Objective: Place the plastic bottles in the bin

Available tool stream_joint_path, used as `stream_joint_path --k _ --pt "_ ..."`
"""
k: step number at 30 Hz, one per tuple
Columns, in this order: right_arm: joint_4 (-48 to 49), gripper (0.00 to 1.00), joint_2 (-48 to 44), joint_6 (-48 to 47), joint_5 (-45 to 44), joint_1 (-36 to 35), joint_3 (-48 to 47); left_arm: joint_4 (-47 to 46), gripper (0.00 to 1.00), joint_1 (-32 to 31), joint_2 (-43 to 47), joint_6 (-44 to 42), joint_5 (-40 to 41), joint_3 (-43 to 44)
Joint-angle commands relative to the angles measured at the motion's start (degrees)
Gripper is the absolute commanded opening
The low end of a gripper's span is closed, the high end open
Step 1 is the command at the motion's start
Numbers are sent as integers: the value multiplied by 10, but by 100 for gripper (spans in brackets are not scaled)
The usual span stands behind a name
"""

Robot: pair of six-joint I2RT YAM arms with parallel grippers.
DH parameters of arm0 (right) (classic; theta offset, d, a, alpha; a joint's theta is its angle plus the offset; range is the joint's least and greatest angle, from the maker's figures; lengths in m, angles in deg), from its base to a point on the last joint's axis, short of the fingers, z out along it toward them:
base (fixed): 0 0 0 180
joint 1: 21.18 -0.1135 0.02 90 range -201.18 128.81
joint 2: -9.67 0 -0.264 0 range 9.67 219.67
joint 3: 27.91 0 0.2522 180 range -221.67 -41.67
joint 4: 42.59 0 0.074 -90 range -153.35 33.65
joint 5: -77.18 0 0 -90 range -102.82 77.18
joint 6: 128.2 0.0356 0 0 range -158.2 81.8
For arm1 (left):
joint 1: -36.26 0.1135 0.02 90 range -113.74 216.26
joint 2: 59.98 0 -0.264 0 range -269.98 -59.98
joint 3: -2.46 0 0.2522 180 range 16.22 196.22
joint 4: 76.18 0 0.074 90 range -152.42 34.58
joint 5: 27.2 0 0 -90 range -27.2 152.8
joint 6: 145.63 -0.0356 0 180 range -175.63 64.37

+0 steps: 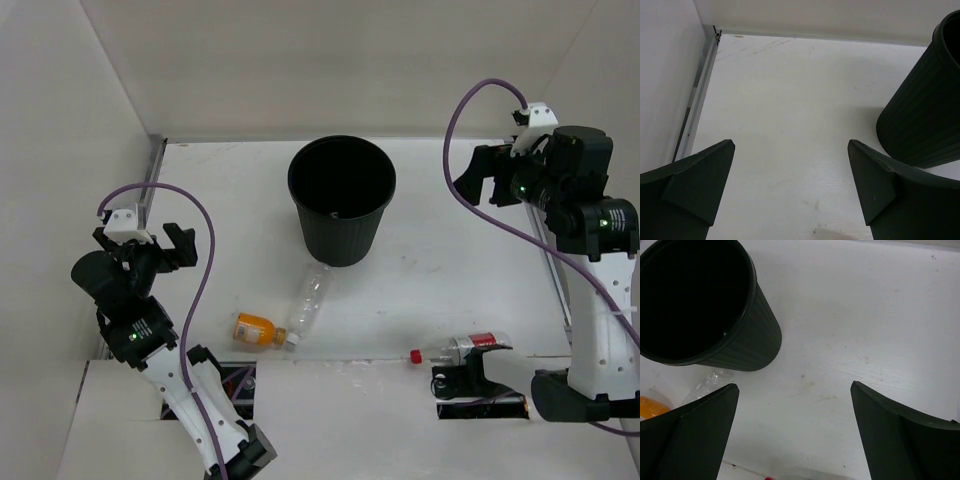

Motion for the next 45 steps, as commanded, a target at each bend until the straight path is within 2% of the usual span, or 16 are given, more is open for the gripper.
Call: stream_joint_path --k 1,12,20,23,26,30,33,37,42,45 --pt "9 100 -17 -1 10 8 -9 -22 100 5 4 2 -14 3" --pt "9 100 -31 1 8 10 -1 -24 100 3 5 2 -14 -3" --pt "41 100 -57 -2 27 41 14 -26 100 0 2 2 -14 0" --pt "57 100 -82 -13 3 65 18 -14 100 -13 -3 -1 -16 19" --pt "81 100 -116 -45 -70 108 28 34 100 -39 -17 -14 -35 50" --pt "92 100 -141 -77 -125 153 43 120 100 -123 -22 -68 -52 68" --pt "89 100 -147 -75 -124 178 55 167 100 -204 -31 -88 -23 83" --pt "96 100 -145 -65 -123 208 73 252 100 -305 -61 -130 -46 102" --pt "89 100 -132 -54 -127 219 62 339 100 -455 -87 -191 28 95" --pt "89 100 -133 -53 -131 217 51 356 100 -526 -91 -232 91 60"
